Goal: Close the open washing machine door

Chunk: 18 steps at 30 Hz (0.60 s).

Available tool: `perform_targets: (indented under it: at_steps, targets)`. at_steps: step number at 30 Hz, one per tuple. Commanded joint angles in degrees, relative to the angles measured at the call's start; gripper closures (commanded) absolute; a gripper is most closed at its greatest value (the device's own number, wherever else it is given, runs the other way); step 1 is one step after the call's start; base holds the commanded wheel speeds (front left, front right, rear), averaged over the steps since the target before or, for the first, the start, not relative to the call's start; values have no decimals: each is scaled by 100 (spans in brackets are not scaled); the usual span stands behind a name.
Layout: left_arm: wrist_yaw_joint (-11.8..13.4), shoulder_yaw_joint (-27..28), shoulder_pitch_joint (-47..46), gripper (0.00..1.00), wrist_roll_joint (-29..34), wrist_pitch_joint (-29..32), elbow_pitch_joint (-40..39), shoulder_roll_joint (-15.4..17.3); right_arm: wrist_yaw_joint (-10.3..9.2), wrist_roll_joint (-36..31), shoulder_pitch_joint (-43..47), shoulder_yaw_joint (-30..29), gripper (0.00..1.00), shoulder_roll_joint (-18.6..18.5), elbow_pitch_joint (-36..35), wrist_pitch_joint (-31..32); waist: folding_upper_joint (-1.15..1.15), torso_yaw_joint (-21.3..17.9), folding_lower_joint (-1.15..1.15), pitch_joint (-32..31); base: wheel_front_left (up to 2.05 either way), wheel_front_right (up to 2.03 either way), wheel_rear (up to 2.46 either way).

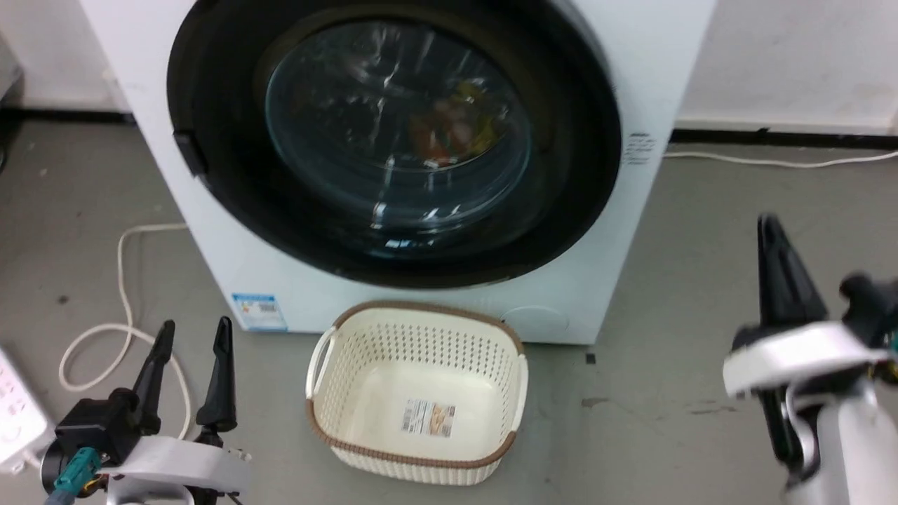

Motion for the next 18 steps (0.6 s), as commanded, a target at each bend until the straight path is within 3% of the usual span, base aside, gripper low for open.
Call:
perform_targets:
  at_steps: [1,18]
  targets:
    - [29,9,65,0,-1,6,-6,-30,3,37,118,10,100,-8,-50,30,0,-106,2,-106,0,0,0]
    - [76,-141,106,0,-180,305,145,-96,3,460,1738,432,100,-8,-205,160,0,-28,2,-210,0,0,0]
